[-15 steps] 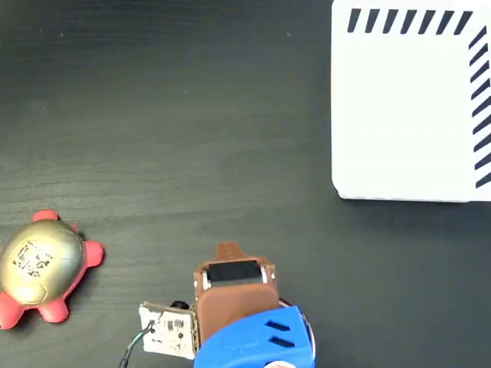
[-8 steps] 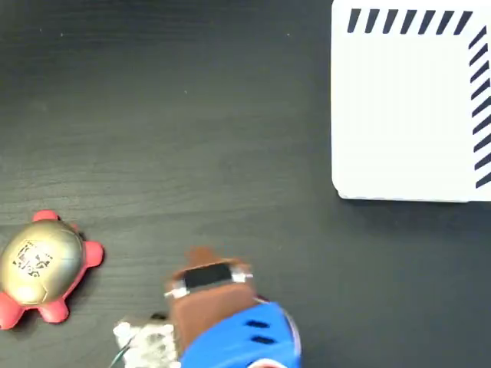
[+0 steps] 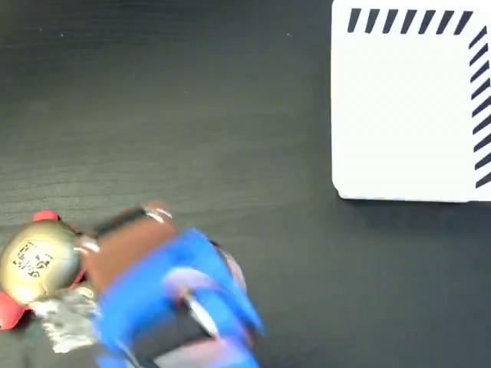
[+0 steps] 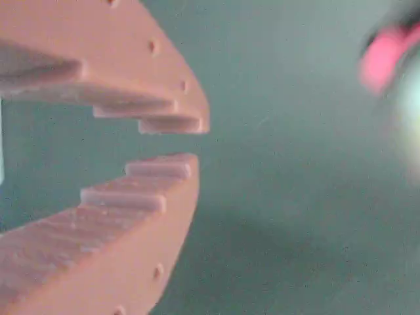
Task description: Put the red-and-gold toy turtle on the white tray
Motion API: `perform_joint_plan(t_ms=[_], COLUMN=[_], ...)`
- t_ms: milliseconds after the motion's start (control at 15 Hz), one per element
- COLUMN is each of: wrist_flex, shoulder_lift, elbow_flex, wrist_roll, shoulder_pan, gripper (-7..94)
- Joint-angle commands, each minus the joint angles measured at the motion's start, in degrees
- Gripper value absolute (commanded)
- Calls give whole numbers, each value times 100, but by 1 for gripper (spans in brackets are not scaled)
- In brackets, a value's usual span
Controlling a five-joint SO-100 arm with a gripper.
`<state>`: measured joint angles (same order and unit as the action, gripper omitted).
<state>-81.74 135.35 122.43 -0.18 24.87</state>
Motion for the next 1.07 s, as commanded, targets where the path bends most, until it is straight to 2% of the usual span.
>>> perform_joint_plan(t_ms=[0,200,467,1000], wrist_flex=[-387,-853,-1081,-1081], shoulder_lift=[-1503,-2909,-3340,-3885], elbow_flex=[-1336,-2593,-3041,-3586], wrist_roll=[-149,-598,-1547,-1723], shoulder_pan=[448,668,1169,1626], gripper=[0,0,0,0])
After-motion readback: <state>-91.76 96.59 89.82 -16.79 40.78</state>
